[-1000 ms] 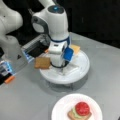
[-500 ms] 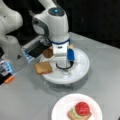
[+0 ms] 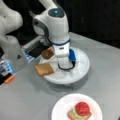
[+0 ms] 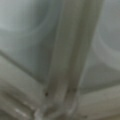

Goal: Ingredient selection for cheeseburger or sandwich

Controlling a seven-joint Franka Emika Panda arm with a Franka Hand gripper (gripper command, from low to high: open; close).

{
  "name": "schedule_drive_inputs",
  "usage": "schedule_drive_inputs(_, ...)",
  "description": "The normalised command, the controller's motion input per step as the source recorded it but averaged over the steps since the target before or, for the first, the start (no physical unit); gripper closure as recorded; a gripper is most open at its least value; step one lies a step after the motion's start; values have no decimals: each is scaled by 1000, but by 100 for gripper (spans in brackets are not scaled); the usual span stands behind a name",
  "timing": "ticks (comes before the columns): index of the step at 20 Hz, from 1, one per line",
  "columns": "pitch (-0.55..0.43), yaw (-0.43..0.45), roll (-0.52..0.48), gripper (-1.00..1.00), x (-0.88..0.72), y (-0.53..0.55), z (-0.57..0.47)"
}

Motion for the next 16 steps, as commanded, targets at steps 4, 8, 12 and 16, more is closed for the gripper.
schedule_drive_inputs(4, 75, 332, 21, -100, 96, 194, 69)
schedule_drive_inputs(8, 100, 313, 39, -100, 79, 203, 73)
schedule_drive_inputs(12, 125, 312, 83, -100, 117, 162, 43)
schedule_drive_inputs(16, 136, 263, 111, -100, 151, 157, 26)
